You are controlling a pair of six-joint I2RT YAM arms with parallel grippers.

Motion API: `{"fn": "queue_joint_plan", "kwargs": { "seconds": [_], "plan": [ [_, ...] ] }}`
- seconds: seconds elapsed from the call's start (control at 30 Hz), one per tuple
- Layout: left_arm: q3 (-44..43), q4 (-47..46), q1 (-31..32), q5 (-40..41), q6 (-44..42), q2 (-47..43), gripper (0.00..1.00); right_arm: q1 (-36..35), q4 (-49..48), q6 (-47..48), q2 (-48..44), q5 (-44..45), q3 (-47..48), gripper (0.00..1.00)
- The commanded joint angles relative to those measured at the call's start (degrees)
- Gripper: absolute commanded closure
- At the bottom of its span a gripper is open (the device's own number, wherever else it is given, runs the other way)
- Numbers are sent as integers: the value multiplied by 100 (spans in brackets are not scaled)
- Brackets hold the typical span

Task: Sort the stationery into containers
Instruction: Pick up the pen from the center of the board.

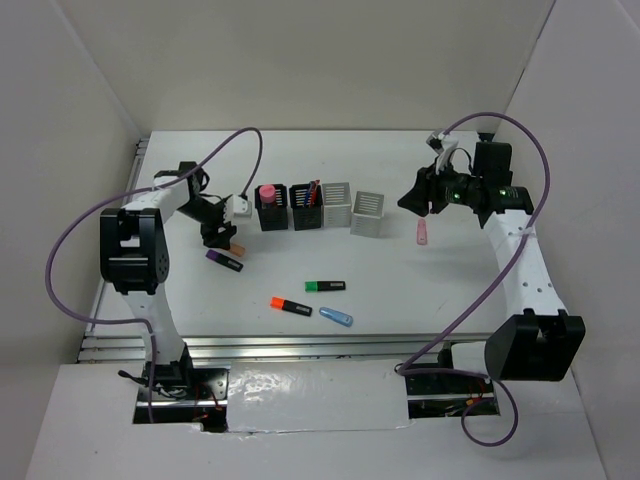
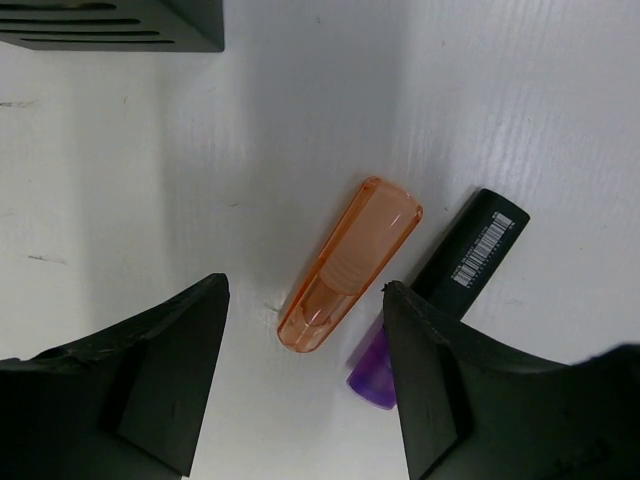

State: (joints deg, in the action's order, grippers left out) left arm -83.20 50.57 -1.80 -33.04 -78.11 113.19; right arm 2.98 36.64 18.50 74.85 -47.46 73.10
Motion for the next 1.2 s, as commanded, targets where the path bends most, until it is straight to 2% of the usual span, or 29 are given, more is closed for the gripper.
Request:
{"fn": "queue_joint_plan", "kwargs": {
  "seconds": [0.0,0.23,0.6,0.8,0.9,1.03,1.13,1.17],
  "plan": [
    [32,32,57,-71,-494,72,25,97,132,4,-15,-132,134,48],
    [260,-134,136,51,-653,63,25,194,256,39,100,-290,249,48],
    [418,-231,488,253,-864,125,31,299,247,-13,188,-308,301,50],
    [366,-153,707,465,-935,195,46,317,282,31,127,-281,240,50],
    [348,-82,752,509,-961,178,62,326,300,92,21,-264,214,51],
    [226,269,839,360,-908,-163,78,352,326,118,-119,-246,161,51],
    [94,848,1128,-79,-891,-838,83,466,475,197,-269,-281,152,51],
    [67,963,1199,-463,-864,-1042,84,519,475,198,-313,-290,134,51]
  ]
}}
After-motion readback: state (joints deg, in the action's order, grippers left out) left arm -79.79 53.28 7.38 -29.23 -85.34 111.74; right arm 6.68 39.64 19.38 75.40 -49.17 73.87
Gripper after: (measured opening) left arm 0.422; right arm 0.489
